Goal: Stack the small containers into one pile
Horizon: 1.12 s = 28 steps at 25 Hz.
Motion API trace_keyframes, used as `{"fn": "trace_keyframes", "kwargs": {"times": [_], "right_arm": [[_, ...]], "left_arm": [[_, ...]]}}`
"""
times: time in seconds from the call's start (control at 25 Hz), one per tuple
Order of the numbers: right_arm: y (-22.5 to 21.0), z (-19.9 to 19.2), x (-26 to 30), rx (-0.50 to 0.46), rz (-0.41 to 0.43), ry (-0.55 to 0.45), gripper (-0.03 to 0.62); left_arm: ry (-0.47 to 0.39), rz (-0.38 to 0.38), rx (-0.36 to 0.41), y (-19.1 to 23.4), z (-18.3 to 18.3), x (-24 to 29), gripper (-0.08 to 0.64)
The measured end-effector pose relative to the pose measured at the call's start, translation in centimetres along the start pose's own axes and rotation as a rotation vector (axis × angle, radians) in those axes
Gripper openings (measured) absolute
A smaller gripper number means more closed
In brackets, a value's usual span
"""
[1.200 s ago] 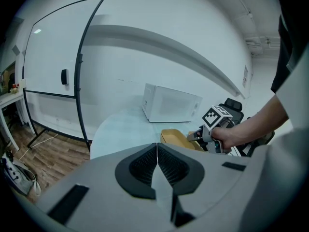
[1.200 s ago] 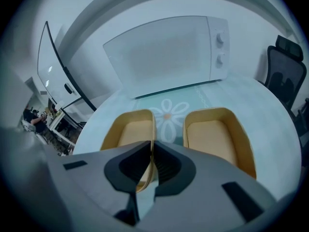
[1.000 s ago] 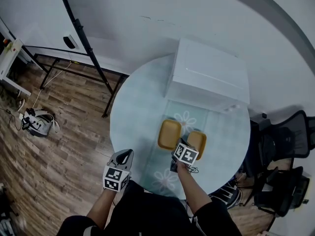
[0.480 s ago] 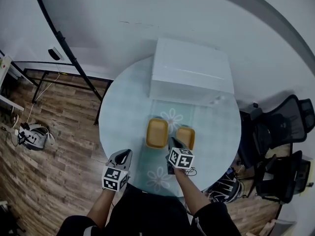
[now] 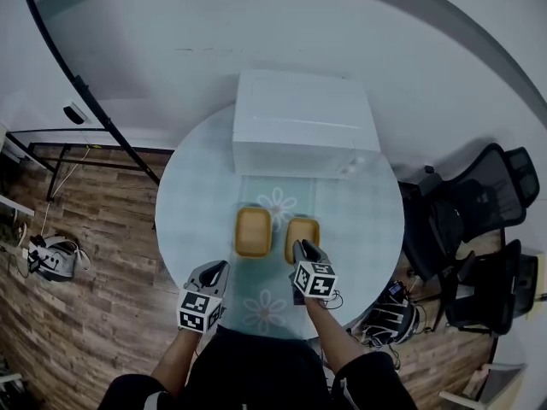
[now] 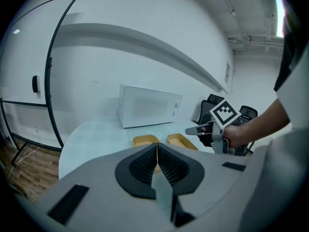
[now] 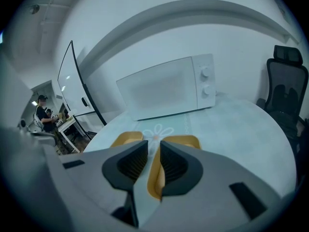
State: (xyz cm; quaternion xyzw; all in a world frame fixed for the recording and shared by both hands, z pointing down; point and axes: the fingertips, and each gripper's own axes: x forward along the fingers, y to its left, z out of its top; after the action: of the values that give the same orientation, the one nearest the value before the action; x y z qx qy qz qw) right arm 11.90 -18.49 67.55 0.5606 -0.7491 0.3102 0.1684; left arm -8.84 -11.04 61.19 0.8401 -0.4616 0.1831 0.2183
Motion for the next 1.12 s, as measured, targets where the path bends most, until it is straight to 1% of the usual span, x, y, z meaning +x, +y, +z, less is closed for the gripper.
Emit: {"fn": "trace_keyframes", "kwargs": {"times": [0.04, 0.2, 0.28, 0.44, 0.52, 0.72, 0.96, 1.12], "right_arm": [[-0.4, -0.1, -0.2, 0.003, -0.005, 0.0, 0.08], [-2.1, -0.2, -1.1, -0.001, -0.03, -0.007, 0.101], [-2.8, -0.2, -1.5, -0.01, -0.043, -0.014, 0.125], [-4.0, -0.3, -1.8, -0.063, -0.073, -0.017, 0.175], [-4.7, -0.6, -1.6, -0.073, -0.088, 0.003, 0.178], [-7.0, -1.3, -0.9, -0.058, -0.146, 0.055, 0.178], [-9.4, -3.9, 0.7, -0.016, -0.174, 0.152, 0.178], [-9.9, -4.9, 1.5, -0.017, -0.184, 0.198, 0.178]], "left_arm": [[0.002, -0.003, 0.003, -0.2, 0.0, 0.2, 0.015], [0.004, -0.009, 0.01, -1.1, 0.2, 0.6, 0.015], [0.008, -0.009, 0.012, -1.3, 0.2, 0.6, 0.015], [0.017, -0.01, 0.016, -1.5, 0.0, 0.8, 0.015], [0.018, -0.012, 0.022, -1.5, 0.0, 0.9, 0.015], [0.026, -0.016, 0.021, -1.6, 0.1, 1.1, 0.015], [0.035, -0.005, 0.012, -1.1, -0.1, 1.2, 0.015], [0.044, 0.006, 0.008, -0.6, -0.4, 1.2, 0.015]]}}
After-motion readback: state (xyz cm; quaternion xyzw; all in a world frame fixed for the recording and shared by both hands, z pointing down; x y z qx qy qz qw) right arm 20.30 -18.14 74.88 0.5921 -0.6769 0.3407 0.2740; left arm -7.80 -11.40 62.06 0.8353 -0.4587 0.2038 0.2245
